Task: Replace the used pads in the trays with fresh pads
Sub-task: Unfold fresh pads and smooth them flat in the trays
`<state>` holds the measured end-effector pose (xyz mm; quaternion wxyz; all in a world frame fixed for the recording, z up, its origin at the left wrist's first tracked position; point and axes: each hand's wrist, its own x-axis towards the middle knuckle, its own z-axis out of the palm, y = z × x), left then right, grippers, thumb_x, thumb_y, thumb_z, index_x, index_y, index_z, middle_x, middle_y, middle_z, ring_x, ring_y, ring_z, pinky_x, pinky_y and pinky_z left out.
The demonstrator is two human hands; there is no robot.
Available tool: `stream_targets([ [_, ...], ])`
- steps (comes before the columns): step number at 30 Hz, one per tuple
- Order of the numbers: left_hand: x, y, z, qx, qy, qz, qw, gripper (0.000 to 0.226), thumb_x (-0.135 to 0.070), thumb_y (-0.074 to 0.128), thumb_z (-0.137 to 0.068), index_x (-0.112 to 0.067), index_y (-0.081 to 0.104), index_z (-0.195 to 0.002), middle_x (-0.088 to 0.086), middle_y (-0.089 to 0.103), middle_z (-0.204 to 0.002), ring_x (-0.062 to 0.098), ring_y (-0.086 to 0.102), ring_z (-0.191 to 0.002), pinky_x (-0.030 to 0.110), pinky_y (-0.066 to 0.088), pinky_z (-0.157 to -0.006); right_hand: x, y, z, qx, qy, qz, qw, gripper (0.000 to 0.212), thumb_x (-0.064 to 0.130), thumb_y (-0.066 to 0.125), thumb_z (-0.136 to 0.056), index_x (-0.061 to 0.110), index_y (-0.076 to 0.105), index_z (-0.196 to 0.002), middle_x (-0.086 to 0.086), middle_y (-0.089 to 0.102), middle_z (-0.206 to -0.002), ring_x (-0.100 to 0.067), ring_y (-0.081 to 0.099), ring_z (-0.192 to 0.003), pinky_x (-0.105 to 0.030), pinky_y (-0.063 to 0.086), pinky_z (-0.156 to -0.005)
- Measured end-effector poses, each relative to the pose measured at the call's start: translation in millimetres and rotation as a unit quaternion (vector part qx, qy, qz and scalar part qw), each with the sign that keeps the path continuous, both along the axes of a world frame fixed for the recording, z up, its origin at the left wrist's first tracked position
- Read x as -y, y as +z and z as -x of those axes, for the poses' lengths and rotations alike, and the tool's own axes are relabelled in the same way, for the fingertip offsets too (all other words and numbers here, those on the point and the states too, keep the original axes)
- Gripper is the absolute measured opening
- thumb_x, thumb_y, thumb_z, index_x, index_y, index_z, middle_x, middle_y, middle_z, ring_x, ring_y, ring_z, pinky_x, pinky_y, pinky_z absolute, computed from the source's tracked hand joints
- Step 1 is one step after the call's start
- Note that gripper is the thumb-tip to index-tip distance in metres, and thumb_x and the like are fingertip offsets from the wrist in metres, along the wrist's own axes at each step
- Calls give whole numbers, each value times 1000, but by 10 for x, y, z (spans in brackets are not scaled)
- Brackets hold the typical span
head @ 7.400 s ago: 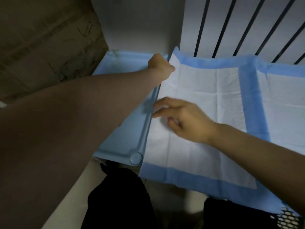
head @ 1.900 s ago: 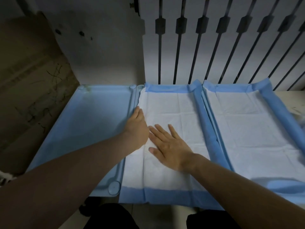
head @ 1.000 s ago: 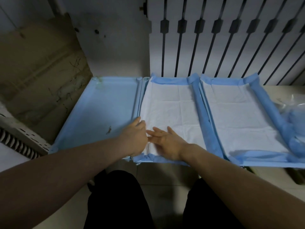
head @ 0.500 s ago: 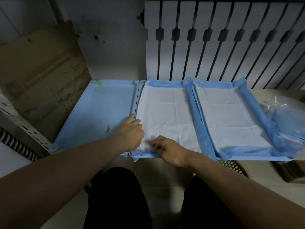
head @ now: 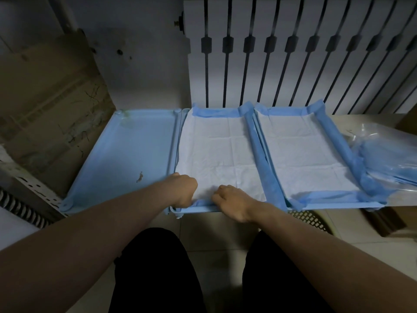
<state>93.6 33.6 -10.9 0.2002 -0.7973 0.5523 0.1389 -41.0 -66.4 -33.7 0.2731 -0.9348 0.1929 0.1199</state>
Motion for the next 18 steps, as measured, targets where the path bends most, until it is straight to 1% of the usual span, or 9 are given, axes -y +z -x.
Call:
stream_targets([
  [2,15,11,11,10,0,-12,1000,37,-22,51,-94,-16,35,-61,13,64,-96,29,60,-98,29,35,-80,140,56,139,5,-42,4,999,41,31,27,-103,6,58,-104,-16,58,-118,-25,52,-99,-34,39,-89],
  [4,35,0,21,15,5,-23,1000,37,-20,50,-94,-15,34,-61,14,66,-102,29,61,-99,28,33,-78,317,93,278,-20,-65,40,997,40,26,25,-105,2,57,-107,-21,58,-119,-32,54,-105,-36,41,-90],
  [7,63,-3,30,15,12,-30,999,37,-20,50,-95,-15,33,-63,14,66,-106,28,61,-100,27,33,-77,514,57,412,-3,-100,67,993,28,19,28,-104,4,51,-102,-23,57,-114,-36,56,-104,-42,46,-88],
  [10,74,8,38,14,18,-43,999,32,-18,52,-94,-12,37,-66,14,65,-107,28,61,-102,27,33,-77,510,40,388,-24,-41,133,990,37,28,27,-102,9,58,-99,-17,61,-113,-33,57,-102,-35,43,-84],
  [12,94,24,59,15,14,-45,999,21,-18,53,-94,-9,45,-75,14,65,-108,28,61,-102,27,33,-77,491,34,345,-50,-10,179,983,41,33,27,-101,11,62,-100,-13,63,-115,-31,58,-103,-35,43,-85],
  [13,101,28,65,16,11,-48,999,20,-18,53,-94,-10,45,-77,14,65,-108,28,61,-102,27,32,-77,500,19,328,-61,-2,189,980,42,34,27,-101,12,62,-102,-12,63,-115,-31,58,-104,-36,43,-87],
  [15,114,47,63,10,13,-61,998,31,-19,53,-93,-9,40,-66,14,65,-103,29,61,-96,27,33,-76,541,-6,289,-88,-2,195,977,42,37,28,-100,12,63,-102,-12,63,-115,-31,58,-104,-38,44,-88],
  [17,142,61,24,-25,39,-56,997,38,-22,54,-92,-11,37,-60,13,62,-86,27,56,-81,27,36,-67,591,8,222,-101,-12,167,981,44,38,28,-100,11,62,-105,-11,63,-117,-31,58,-104,-38,44,-88],
  [18,163,56,-2,-47,56,-42,996,39,-26,54,-92,-11,38,-60,11,57,-77,24,52,-76,28,37,-63,608,48,183,-100,-20,143,984,47,39,26,-101,10,61,-111,-11,61,-119,-32,57,-106,-37,43,-88],
])
